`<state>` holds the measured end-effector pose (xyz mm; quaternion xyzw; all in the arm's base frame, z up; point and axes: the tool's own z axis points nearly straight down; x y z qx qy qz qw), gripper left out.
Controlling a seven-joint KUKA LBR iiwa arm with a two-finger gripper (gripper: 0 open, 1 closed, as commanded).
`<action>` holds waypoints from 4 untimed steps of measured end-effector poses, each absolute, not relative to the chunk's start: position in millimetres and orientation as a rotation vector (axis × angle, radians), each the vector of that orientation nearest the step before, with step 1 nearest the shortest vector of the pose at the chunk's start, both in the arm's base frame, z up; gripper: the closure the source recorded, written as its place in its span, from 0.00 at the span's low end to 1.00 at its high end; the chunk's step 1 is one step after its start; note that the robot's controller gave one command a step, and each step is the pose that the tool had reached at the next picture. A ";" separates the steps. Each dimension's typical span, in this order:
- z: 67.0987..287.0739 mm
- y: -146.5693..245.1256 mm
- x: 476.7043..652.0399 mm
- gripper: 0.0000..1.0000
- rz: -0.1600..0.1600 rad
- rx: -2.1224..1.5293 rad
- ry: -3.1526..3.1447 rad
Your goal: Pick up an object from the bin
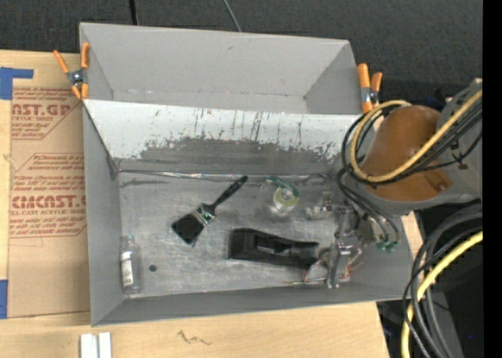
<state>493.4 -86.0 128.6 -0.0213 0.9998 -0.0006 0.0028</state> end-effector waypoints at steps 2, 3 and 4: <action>114.5 -33.2 489.3 0.00 0.001 0.152 3.138; 70.2 -26.4 484.7 0.00 0.000 0.243 3.120; 72.5 -16.4 485.4 1.00 -0.002 0.208 3.117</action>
Offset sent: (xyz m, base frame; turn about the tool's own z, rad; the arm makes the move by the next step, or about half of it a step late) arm -0.0041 0.0524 -0.0141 0.1384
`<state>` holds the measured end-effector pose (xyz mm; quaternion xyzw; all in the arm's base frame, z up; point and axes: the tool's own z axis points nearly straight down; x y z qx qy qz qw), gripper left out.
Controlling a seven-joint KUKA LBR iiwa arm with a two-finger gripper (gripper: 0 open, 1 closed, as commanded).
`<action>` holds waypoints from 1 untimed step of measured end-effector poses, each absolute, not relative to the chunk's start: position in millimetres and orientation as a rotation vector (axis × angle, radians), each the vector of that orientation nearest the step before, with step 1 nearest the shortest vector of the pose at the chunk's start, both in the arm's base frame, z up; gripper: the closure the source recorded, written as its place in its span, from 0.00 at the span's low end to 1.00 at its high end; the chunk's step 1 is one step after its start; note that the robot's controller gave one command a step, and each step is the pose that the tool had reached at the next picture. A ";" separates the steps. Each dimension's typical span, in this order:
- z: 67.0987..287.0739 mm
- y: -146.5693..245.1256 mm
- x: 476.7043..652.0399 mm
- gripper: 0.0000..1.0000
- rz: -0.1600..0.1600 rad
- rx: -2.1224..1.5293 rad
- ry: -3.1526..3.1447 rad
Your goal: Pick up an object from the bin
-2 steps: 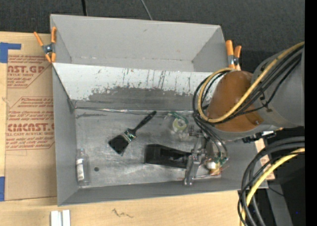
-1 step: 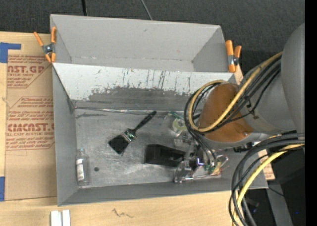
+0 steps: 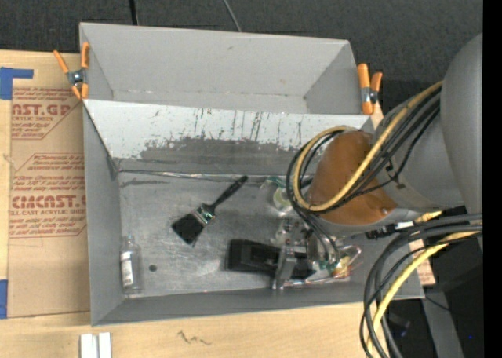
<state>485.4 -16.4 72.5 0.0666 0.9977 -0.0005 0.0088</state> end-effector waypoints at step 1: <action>72.5 -16.4 485.4 1.00 -0.002 0.208 3.117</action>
Offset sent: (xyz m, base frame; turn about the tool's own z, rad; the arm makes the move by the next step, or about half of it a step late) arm -0.0001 0.0000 0.0039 0.0000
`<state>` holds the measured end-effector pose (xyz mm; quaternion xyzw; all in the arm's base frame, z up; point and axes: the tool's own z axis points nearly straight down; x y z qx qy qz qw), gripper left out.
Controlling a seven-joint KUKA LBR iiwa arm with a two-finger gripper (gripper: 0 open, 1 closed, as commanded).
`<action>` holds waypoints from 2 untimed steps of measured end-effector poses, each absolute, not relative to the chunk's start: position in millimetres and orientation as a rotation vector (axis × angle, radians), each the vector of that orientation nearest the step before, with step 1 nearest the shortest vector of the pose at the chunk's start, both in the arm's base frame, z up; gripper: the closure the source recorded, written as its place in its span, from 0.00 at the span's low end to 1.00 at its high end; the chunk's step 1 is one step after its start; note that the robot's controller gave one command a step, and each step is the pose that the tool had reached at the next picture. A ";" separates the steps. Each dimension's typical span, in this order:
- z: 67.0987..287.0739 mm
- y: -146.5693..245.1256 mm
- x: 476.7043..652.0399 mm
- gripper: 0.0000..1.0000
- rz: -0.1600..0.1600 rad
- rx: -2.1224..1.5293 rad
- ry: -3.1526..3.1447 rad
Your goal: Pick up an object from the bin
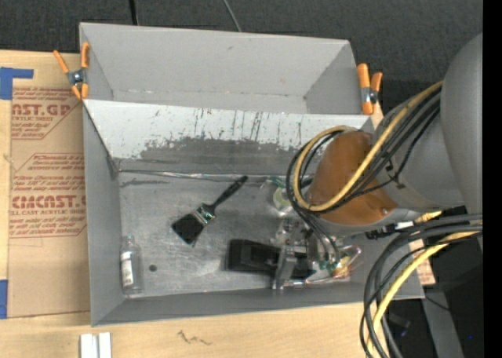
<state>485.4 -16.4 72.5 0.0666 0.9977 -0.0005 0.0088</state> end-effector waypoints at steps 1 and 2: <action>72.9 -16.4 485.5 1.00 -0.001 0.209 3.119; 75.0 -16.2 485.3 1.00 -0.001 0.209 3.123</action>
Offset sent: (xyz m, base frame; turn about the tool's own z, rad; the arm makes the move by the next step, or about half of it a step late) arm -0.0002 0.0000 0.0120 0.0000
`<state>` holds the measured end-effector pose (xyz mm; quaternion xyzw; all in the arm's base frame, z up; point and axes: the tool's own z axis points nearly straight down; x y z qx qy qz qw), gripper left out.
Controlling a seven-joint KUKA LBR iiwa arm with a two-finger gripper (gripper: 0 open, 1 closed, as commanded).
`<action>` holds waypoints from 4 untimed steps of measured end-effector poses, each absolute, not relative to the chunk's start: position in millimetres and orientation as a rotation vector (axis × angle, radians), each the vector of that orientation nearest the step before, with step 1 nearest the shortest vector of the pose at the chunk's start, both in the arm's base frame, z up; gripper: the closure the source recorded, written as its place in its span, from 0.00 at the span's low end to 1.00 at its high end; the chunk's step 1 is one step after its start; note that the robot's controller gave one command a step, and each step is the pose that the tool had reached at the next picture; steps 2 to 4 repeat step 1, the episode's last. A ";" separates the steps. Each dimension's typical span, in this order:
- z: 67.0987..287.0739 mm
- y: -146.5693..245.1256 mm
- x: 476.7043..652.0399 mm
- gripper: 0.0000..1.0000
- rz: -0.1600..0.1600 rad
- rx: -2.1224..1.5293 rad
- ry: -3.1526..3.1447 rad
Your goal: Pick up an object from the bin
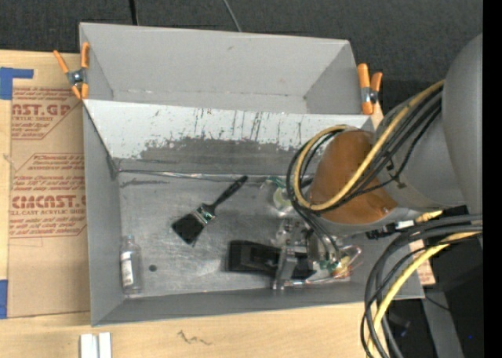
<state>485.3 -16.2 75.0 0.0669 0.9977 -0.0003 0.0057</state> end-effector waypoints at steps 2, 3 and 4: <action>80.0 -15.9 484.1 1.00 0.000 0.208 3.131; 80.0 -15.9 484.1 1.00 0.000 0.208 3.131; 80.0 -15.9 484.1 1.00 0.000 0.208 3.131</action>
Offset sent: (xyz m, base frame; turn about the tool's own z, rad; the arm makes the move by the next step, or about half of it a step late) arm 0.0000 0.0002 0.1009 0.0000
